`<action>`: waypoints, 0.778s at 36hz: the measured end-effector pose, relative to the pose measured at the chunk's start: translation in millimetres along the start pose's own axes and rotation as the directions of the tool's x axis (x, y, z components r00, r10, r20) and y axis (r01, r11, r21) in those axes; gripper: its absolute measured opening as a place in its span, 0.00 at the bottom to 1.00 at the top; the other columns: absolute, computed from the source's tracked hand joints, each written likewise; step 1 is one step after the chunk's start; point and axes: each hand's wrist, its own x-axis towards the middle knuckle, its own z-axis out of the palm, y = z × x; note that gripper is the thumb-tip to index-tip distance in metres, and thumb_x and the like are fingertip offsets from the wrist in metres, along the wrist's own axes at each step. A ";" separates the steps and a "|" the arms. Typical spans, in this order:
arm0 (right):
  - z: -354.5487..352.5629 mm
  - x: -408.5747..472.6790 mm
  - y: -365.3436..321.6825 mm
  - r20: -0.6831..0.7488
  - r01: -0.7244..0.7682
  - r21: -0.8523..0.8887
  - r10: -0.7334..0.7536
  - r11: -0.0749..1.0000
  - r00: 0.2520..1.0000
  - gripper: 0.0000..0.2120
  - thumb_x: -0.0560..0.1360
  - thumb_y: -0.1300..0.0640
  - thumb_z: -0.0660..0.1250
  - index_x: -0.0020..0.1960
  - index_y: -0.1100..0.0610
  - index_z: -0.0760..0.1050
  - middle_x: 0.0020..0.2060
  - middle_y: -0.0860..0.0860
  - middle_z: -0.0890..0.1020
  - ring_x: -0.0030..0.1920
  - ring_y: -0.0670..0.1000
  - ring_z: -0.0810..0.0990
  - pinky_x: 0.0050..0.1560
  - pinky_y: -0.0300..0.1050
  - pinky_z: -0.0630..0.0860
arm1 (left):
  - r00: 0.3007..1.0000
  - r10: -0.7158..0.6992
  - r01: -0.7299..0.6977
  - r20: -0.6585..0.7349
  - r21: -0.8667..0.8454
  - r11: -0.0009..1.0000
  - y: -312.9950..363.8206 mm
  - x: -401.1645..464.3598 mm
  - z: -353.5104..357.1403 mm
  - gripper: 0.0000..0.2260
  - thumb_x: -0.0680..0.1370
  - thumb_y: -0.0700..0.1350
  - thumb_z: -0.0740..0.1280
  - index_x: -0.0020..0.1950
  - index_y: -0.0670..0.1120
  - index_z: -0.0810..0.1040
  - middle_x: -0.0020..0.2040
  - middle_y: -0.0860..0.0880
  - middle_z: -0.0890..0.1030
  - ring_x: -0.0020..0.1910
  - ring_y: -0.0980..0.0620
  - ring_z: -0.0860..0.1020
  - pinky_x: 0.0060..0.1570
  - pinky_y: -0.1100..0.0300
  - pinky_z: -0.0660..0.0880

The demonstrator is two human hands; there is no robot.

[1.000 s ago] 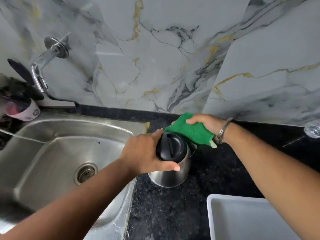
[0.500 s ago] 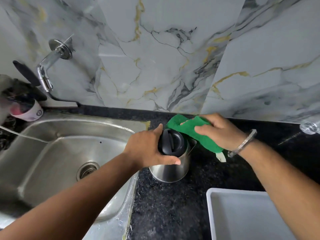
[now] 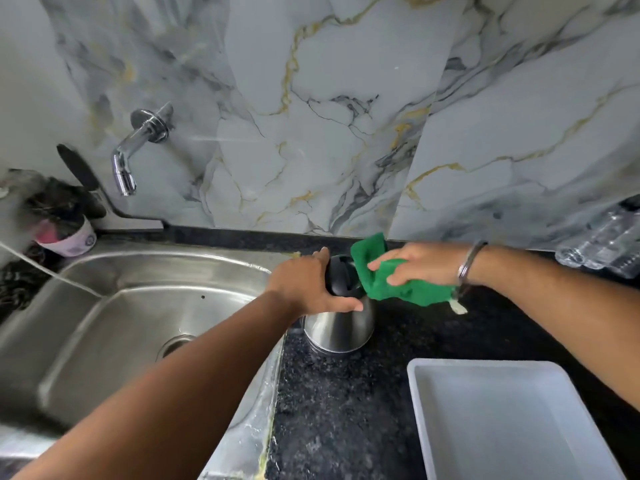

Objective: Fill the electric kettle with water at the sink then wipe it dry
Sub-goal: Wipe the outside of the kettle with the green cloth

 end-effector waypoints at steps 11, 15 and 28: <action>-40.6 -120.3 46.9 -0.140 0.020 0.738 0.124 0.675 0.982 0.22 0.67 0.52 0.67 0.58 0.59 0.78 0.52 0.57 0.85 0.49 0.55 0.86 0.49 0.52 0.82 | 0.989 0.137 -0.123 0.050 -0.224 0.967 18.2 -9.6 -21.7 0.59 0.67 0.82 0.58 0.85 0.47 0.42 0.85 0.45 0.49 0.84 0.43 0.49 0.80 0.38 0.52; -26.3 -152.3 60.3 -0.199 0.084 0.796 0.127 0.599 0.972 0.22 0.65 0.54 0.71 0.57 0.61 0.78 0.49 0.57 0.86 0.46 0.54 0.86 0.42 0.49 0.84 | 0.932 0.363 -0.261 -0.021 -0.735 0.627 74.3 -22.7 -31.0 0.37 0.76 0.64 0.70 0.81 0.50 0.64 0.79 0.50 0.70 0.74 0.54 0.70 0.74 0.50 0.69; 59.8 -194.5 234.8 -0.140 -0.122 0.875 0.487 0.468 0.862 0.14 0.73 0.63 0.70 0.58 0.64 0.78 0.49 0.59 0.86 0.43 0.54 0.87 0.41 0.48 0.84 | 0.850 0.261 0.472 0.458 -0.881 0.010 191.4 -75.7 106.2 0.03 0.81 0.36 0.69 0.51 0.43 0.80 0.40 0.48 0.87 0.35 0.55 0.85 0.30 0.59 0.82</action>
